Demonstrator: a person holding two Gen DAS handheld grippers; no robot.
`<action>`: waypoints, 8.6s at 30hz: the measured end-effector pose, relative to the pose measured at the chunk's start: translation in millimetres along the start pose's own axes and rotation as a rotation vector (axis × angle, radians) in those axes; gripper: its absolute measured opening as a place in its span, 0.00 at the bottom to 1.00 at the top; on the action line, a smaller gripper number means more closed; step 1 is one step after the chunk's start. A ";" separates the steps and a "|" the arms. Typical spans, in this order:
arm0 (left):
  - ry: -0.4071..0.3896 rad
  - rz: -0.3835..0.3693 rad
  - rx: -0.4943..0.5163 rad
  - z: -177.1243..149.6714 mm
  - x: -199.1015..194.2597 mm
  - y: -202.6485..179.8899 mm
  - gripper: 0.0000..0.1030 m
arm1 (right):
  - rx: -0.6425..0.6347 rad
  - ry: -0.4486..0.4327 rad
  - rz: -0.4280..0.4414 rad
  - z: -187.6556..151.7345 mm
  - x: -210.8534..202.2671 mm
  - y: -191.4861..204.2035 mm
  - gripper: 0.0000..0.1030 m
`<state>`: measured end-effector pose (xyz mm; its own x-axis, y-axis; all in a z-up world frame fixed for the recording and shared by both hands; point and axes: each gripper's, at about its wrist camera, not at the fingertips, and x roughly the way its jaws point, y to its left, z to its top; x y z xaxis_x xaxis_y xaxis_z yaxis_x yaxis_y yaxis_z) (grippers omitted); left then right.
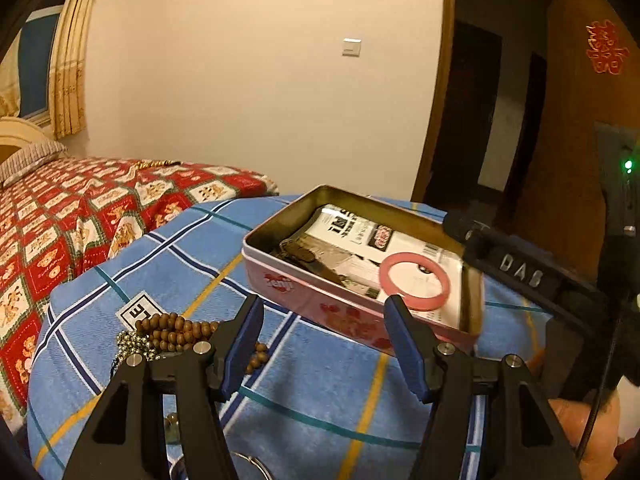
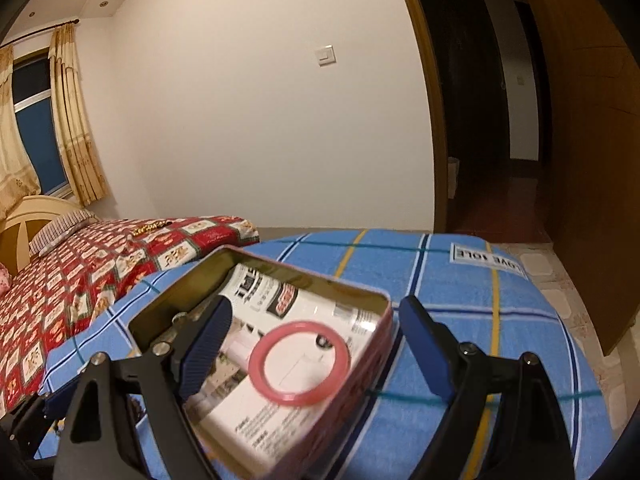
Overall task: Organize jewelry
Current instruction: 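Move both tools back over the jewelry pile, then grasp the silver bangle with the right tool while the left tool grasps the pearl necklace, then drop the silver bangle into the tin with the right tool while the left drops the pearls, then move both tools back over the remaining jewelry, then grasp the red-string coin charm with the right tool while the left grasps the silver ring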
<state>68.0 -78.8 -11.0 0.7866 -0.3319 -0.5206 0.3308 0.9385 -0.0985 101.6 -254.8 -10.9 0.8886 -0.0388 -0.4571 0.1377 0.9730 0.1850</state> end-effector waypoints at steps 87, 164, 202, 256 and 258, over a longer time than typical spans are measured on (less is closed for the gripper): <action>0.341 0.019 -0.038 -57.2 -36.6 106.2 0.61 | -0.160 0.266 0.387 -79.9 -51.1 103.9 0.67; 0.179 -0.181 -0.100 67.1 110.2 4.1 0.15 | -0.126 0.205 0.124 -2.7 37.9 15.1 0.68; 0.135 -0.092 0.008 -26.1 -30.4 5.7 0.63 | -0.018 0.059 0.043 -30.1 -35.5 17.2 0.82; 0.284 -0.046 0.078 -67.7 -77.9 116.1 0.63 | -0.329 0.327 0.540 -94.2 -61.0 133.4 0.11; 0.311 -0.031 0.071 -68.7 -69.9 115.6 0.63 | -0.323 0.334 0.544 -93.6 -59.1 132.3 0.11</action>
<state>15.5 59.4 -44.3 0.5825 -0.3048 -0.7535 0.3963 0.9159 -0.0641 26.3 -102.5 -40.9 0.6061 0.4923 -0.6247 -0.4690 0.8556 0.2193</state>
